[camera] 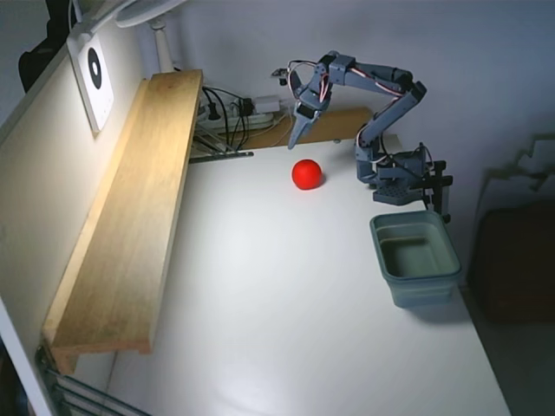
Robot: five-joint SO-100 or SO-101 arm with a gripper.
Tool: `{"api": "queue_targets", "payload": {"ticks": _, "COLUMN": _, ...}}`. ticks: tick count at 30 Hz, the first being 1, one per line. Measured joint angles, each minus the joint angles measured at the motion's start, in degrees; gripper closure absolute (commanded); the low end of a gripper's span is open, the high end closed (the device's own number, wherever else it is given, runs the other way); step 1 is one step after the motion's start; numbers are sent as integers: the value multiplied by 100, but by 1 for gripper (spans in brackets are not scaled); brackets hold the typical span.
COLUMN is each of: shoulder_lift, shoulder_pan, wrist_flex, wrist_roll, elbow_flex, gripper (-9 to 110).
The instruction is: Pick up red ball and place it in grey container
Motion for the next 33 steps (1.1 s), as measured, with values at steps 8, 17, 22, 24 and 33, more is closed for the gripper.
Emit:
{"api": "queue_targets", "payload": {"ticks": 8, "shoulder_lift": 202, "shoulder_pan": 0, "wrist_flex": -809, "wrist_roll": 0, "elbow_flex": 1072, "gripper": 63}}
{"api": "queue_targets", "payload": {"ticks": 17, "shoulder_lift": 290, "shoulder_pan": 0, "wrist_flex": -1916, "wrist_roll": 0, "elbow_flex": 2215, "gripper": 63}}
{"api": "queue_targets", "payload": {"ticks": 22, "shoulder_lift": 176, "shoulder_pan": 9, "wrist_flex": -2646, "wrist_roll": 0, "elbow_flex": 2751, "gripper": 63}}
{"api": "queue_targets", "payload": {"ticks": 24, "shoulder_lift": 79, "shoulder_pan": 9, "wrist_flex": -2953, "wrist_roll": 0, "elbow_flex": 2953, "gripper": 63}}
{"api": "queue_targets", "payload": {"ticks": 33, "shoulder_lift": -62, "shoulder_pan": 0, "wrist_flex": -3498, "wrist_roll": 0, "elbow_flex": 3208, "gripper": 63}}
